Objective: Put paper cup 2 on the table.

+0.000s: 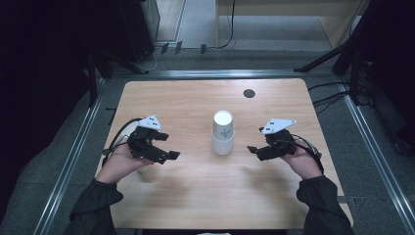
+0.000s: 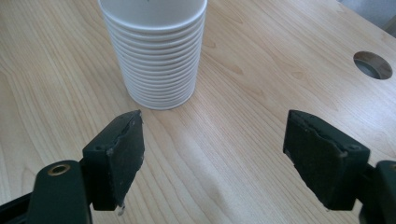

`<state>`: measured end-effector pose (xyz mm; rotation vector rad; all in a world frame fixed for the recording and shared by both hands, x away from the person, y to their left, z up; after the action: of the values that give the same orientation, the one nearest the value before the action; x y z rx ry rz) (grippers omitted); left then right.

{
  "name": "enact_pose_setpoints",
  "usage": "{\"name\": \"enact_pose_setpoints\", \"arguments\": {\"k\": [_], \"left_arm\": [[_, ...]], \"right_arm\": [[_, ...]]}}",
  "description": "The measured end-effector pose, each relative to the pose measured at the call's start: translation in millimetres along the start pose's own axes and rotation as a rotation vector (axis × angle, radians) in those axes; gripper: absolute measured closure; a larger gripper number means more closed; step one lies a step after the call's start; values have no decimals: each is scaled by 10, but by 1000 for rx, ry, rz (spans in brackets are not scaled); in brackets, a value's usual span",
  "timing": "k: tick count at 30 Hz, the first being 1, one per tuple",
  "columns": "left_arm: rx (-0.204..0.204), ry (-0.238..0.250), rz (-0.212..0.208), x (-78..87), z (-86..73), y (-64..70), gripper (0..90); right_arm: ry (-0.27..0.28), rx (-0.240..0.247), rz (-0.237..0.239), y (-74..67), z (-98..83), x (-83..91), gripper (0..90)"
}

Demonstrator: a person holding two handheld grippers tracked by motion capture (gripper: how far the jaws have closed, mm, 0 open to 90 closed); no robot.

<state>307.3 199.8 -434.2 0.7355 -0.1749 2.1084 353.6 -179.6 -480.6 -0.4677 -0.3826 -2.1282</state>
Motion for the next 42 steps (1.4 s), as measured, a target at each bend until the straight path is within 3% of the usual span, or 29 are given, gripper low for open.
{"name": "enact_pose_setpoints", "arguments": {"k": [10,17,21,30,42], "left_arm": [[-22,1,-38,-341,8,226,163],[-17,44,-49,-542,-17,376,163],[-41,17,-58,-641,-43,444,163],[-19,44,-64,-814,-59,515,164],[-45,-8,-67,-956,-131,531,163]], "right_arm": [[10,-30,23,-62,14,-42,207],[6,-27,30,-109,14,-37,206],[3,-22,36,-138,9,-34,206],[-13,-18,48,-210,-8,-37,205],[-23,-10,63,-280,-24,-27,201]]}}
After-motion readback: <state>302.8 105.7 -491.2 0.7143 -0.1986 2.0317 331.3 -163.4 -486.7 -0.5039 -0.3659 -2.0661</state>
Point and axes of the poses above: each handheld gripper's, and its own axes: x roughly backward along the jaws, z roughly out of its top, y roughly to its right, the point moved 1 cm from there along -x, roughly forward along the jaws, and after that the axes turned 14 degrees about y, right-handed, at the moved point
